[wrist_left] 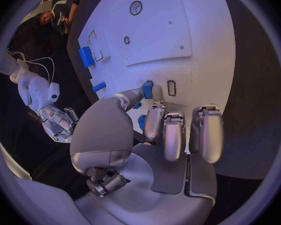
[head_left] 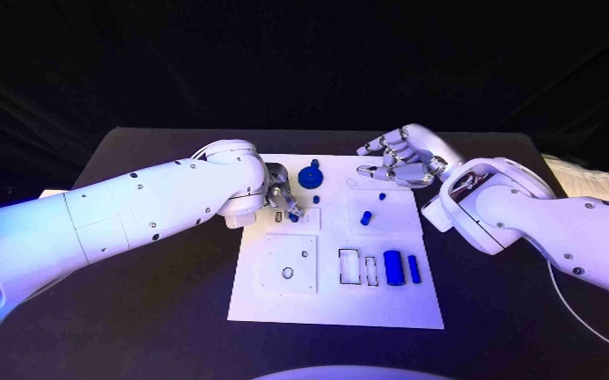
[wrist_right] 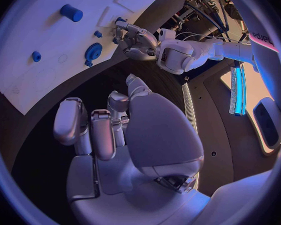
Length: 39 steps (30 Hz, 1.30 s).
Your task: Assemble the parts on the task board
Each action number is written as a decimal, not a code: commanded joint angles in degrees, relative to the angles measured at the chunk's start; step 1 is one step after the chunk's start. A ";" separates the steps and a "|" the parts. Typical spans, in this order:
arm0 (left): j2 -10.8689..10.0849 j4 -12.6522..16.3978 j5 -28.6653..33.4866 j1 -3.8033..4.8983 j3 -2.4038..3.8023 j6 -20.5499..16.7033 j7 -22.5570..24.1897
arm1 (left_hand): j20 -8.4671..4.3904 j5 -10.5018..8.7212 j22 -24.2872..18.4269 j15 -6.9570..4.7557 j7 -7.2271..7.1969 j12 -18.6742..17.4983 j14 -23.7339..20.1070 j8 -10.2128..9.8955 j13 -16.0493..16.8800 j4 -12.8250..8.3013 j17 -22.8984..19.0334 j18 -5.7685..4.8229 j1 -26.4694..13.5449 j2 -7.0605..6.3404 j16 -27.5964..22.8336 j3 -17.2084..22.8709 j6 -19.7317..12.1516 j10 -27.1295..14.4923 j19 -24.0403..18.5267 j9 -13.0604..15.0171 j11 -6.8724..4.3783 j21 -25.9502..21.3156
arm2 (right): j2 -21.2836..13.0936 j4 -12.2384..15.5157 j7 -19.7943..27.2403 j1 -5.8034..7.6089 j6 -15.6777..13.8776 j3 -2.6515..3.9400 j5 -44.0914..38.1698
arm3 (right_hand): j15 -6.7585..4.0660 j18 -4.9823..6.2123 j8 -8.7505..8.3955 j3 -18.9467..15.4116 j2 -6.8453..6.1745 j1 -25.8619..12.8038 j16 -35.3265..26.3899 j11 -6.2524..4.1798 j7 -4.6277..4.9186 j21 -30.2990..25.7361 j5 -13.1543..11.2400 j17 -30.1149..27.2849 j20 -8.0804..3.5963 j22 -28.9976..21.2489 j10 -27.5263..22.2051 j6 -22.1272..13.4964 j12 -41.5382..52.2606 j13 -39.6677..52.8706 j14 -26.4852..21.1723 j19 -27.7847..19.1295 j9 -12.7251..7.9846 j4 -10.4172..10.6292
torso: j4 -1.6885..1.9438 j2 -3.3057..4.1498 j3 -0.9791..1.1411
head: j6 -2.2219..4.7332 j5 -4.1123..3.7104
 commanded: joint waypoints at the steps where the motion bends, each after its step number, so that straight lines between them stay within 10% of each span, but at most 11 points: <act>1: 0.41 -0.18 0.33 -0.43 -0.31 2.83 -3.68 | -0.38 -0.13 10.02 -0.29 -1.68 0.30 6.02 -0.26 0.20 -0.43 15.10 -0.41 -0.97 0.04 0.17 -0.21 2.02 0.33 2.91 -0.02 -0.18 0.28 | -0.01 0.17 0.13 -0.03 0.68 0.00 -0.36 | -0.52 0.41 0.03 -0.27 0.20 -0.59 -0.31 -0.05 -0.09 -0.21 0.21 1.38 0.08 -0.05 -0.34 0.45 -0.11 -0.05 2.96 -0.34 0.00 -0.04 | 0.04 -0.01 -0.02 | -0.02 -0.05; 39: -2.67 2.04 -1.29 -0.32 0.65 1.01 -3.56 | -1.01 -0.58 11.72 -0.89 -2.56 2.61 6.02 -0.27 3.05 8.57 15.10 -0.83 -10.80 -0.08 0.17 -20.60 5.27 2.05 3.95 -0.12 -0.89 1.17 | -0.12 -0.09 0.31 -0.04 0.21 0.00 -0.29 | -0.52 0.72 -0.10 -1.07 0.03 -1.46 -1.39 -0.02 -0.10 -1.32 0.46 -0.21 0.06 -1.64 -0.99 0.45 -1.35 -1.05 2.60 -1.26 -0.05 0.38 | 0.11 -0.07 -0.07 | 0.31 0.02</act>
